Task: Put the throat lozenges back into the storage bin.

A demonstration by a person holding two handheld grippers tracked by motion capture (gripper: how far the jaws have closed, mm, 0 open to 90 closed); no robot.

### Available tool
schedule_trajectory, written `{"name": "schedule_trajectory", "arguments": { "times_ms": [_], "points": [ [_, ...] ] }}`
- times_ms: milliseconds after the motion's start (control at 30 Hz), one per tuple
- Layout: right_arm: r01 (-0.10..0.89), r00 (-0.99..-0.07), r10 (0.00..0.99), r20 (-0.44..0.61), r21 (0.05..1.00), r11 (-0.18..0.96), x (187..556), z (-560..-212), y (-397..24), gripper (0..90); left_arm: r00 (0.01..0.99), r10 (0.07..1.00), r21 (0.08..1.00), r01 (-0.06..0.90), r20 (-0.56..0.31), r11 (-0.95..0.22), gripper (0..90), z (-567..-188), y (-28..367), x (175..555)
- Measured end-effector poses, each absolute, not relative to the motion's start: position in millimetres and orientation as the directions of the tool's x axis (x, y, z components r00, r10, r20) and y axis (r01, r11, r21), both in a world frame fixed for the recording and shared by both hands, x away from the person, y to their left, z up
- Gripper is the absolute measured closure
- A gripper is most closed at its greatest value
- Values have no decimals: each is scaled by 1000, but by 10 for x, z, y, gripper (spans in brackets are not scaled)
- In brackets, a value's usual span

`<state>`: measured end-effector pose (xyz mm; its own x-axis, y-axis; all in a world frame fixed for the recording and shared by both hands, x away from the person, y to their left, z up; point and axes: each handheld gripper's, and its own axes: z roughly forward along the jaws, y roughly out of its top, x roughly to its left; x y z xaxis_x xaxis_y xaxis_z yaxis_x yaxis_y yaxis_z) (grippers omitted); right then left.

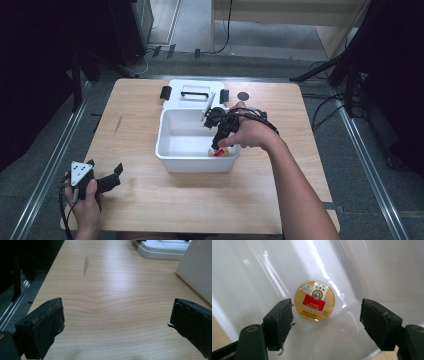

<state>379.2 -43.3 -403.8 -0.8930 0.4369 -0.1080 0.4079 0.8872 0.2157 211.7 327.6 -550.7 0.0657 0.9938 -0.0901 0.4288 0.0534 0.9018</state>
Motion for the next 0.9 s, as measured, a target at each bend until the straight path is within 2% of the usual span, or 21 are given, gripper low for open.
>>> {"name": "schedule_trajectory", "arguments": {
  "times_ms": [533, 900],
  "points": [
    [451, -864, 490, -115, 258, 855, 3645, -3653, -692, 265, 67, 994, 899, 434, -91, 53, 0, -5508, 3274, 2125],
    [469, -850, 511, -125, 260, 844, 3538, -3519, -917, 255, 68, 993, 899, 434, -93, 55, 0, -5508, 3276, 2124]
  ]
}}
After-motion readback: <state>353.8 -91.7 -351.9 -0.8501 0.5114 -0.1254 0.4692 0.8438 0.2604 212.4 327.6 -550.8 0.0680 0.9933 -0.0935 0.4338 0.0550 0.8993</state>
